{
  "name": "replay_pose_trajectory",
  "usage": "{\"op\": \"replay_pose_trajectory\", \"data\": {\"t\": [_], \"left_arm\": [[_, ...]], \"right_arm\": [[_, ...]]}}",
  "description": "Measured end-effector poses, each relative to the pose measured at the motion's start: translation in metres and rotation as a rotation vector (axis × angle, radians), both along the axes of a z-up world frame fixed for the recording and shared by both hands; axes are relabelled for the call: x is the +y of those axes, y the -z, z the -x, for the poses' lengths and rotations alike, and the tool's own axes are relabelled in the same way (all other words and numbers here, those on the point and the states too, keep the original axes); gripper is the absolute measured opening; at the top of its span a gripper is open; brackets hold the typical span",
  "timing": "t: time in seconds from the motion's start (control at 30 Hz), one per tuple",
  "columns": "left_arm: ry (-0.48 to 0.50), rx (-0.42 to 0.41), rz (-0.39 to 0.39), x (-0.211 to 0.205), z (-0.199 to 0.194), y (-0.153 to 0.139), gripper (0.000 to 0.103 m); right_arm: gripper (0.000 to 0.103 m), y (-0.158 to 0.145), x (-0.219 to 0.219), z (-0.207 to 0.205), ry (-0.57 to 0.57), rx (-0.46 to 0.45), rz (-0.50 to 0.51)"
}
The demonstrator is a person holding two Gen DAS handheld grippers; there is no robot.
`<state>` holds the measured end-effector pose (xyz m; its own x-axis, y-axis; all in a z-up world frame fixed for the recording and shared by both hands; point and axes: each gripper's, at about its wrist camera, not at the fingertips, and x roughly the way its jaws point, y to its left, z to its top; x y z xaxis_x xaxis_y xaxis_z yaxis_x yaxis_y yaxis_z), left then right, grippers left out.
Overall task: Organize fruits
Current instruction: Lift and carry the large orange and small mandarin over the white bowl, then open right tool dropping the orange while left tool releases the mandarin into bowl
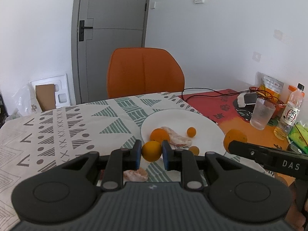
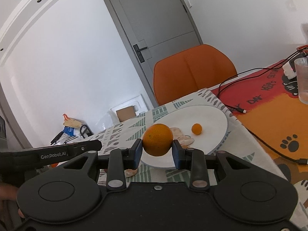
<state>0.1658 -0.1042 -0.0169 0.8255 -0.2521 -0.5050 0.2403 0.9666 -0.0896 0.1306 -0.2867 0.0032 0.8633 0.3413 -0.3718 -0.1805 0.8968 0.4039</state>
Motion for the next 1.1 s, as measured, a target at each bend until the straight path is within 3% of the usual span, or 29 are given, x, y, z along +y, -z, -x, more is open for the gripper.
{"op": "replay_pose_trajectory", "data": {"t": [1.0, 1.1], "left_arm": [[0.084, 0.114, -0.002, -0.052, -0.061, 0.044, 0.021], [0.075, 0.115, 0.007, -0.050, -0.065, 0.044, 0.025]], "right_arm": [[0.031, 0.035, -0.043, -0.037, 0.079, 0.099, -0.005], [0.031, 0.033, -0.040, -0.043, 0.070, 0.097, 0.003]]}}
